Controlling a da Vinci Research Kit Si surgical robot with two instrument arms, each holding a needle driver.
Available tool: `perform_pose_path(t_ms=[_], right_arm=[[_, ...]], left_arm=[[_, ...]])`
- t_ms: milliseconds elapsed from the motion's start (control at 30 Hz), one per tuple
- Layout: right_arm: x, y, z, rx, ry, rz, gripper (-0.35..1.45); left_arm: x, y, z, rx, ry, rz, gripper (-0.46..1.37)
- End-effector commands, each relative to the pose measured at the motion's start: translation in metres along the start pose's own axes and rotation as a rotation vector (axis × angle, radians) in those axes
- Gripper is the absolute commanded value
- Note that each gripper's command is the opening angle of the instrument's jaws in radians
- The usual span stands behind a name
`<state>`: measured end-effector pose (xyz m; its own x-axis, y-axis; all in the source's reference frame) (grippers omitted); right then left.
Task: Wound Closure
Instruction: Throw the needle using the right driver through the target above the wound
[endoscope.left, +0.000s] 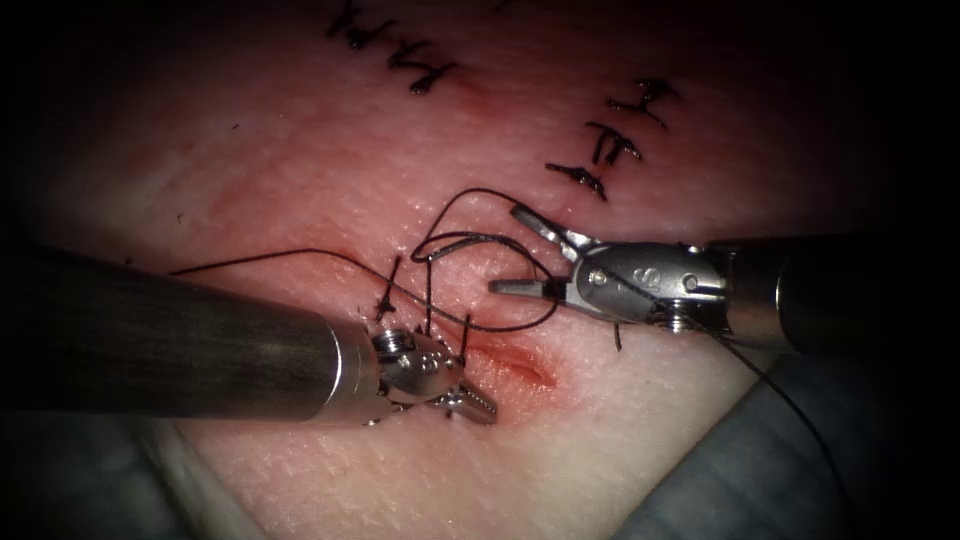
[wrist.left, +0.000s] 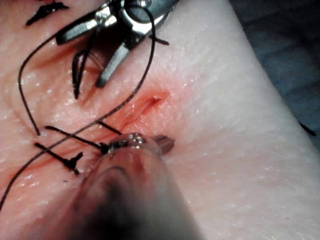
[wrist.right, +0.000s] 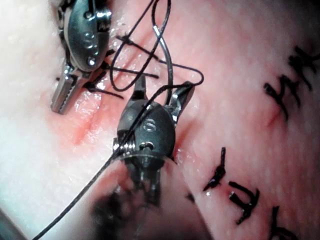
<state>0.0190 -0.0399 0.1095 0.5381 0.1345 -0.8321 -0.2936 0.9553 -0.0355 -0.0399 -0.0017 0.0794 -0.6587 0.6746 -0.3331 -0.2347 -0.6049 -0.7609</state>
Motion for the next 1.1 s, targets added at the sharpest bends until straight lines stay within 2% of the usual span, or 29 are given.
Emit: perform_pose_path(t_ms=[33,167,433,467,500,533,567,667,733,1100], right_arm=[[0.0002,0.0000,0.0004,-0.005,-0.010,-0.016,0.80],[0.0006,-0.0001,0.0010,-0.002,-0.055,-0.058,0.64],[0.0007,-0.0001,0.0014,-0.013,-0.155,-0.108,0.59],[0.0007,0.0000,0.0014,-0.014,-0.164,-0.112,0.49],[0.0007,0.0000,0.0013,-0.016,-0.172,-0.109,0.30],[0.0007,0.0000,0.0013,-0.011,-0.182,-0.113,0.00],[0.0008,0.0001,0.0013,-0.011,-0.197,-0.109,-0.16],[0.0008,0.0001,0.0013,-0.021,-0.214,-0.110,-0.19],[0.0008,0.0000,0.0012,-0.023,-0.228,-0.106,-0.35],[0.0007,-0.0003,0.0009,-0.024,-0.261,-0.108,-0.35]], left_arm=[[0.0000,0.0000,0.0000,-0.010,0.000,0.001,-0.35],[0.0000,0.0000,0.0000,-0.010,0.000,0.001,-0.35],[-0.0001,-0.0001,0.0000,-0.011,0.000,0.002,-0.35],[0.0000,-0.0001,0.0000,-0.011,0.000,0.002,-0.35],[0.0000,-0.0001,0.0000,-0.010,0.000,0.002,-0.35],[0.0000,-0.0001,0.0000,-0.010,0.000,0.002,-0.35],[0.0000,-0.0001,0.0001,-0.010,0.000,0.002,-0.35],[0.0000,-0.0001,0.0001,-0.011,0.000,0.002,-0.35],[0.0000,-0.0001,0.0001,-0.011,0.000,0.002,-0.35],[0.0000,-0.0001,0.0000,-0.013,0.000,-0.002,-0.35]])
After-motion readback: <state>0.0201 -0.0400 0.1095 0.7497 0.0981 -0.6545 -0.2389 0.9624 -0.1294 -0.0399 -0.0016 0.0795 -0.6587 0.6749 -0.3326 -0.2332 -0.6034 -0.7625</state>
